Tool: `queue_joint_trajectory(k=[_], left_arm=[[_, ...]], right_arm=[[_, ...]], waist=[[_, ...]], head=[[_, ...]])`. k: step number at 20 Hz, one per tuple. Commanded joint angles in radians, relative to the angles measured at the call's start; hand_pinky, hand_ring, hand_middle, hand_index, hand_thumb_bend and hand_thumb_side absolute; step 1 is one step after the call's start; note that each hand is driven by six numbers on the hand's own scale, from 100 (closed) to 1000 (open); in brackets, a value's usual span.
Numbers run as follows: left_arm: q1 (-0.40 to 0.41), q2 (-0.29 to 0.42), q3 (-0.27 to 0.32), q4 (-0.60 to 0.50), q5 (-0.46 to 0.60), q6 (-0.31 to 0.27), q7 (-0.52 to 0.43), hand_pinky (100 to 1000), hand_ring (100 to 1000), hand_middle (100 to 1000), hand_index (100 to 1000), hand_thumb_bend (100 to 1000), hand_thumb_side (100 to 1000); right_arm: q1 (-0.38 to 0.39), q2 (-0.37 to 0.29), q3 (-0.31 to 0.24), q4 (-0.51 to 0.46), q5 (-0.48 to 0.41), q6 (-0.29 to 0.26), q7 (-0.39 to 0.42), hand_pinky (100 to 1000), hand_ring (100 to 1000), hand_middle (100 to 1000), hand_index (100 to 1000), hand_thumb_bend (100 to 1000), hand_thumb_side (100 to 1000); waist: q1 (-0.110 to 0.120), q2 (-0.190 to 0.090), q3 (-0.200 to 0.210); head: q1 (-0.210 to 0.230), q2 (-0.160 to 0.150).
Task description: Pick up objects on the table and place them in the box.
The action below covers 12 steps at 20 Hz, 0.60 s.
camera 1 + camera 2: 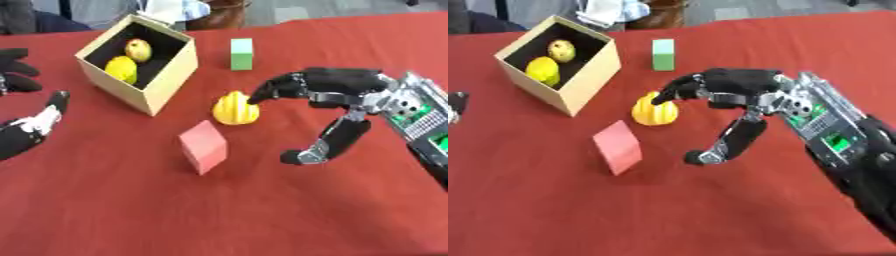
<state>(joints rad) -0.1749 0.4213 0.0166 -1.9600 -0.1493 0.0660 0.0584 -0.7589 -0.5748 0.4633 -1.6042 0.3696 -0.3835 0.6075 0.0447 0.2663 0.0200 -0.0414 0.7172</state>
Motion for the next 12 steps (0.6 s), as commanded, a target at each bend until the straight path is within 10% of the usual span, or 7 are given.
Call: queue_joint_trajectory(k=[1,2,3,12], left_arm=[[0.006,-0.007,0.000,-0.009,0.012,-0.012,-0.006,692,588,594,823,418,233],[0.010,-0.013,-0.002,-0.008,0.014,-0.014,-0.008,692,587,592,823,418,233],[0.015,-0.020,-0.005,-0.005,0.023,-0.014,-0.010,692,587,592,823,415,238],[0.028,-0.061,-0.024,0.030,0.020,-0.025,-0.029,691,586,591,823,411,248]], right_arm=[[-0.036,0.016,-0.003,0.035,0.018,-0.014,-0.001,786,872,861,950,396,354],[-0.044,0.025,-0.003,0.049,0.022,-0.016,0.000,785,872,859,951,281,378],[-0.051,0.035,-0.002,0.066,0.025,-0.017,0.002,784,871,860,951,387,359],[-0.094,0.134,0.004,0.200,0.034,-0.029,0.028,772,857,856,952,363,377]], waist=[[-0.008,-0.032,0.004],[-0.007,-0.032,0.006],[-0.006,-0.033,0.009],[-0.003,-0.037,0.029]], head=[[-0.008,0.005],[-0.009,0.006],[-0.010,0.007],[-0.027,0.010]])
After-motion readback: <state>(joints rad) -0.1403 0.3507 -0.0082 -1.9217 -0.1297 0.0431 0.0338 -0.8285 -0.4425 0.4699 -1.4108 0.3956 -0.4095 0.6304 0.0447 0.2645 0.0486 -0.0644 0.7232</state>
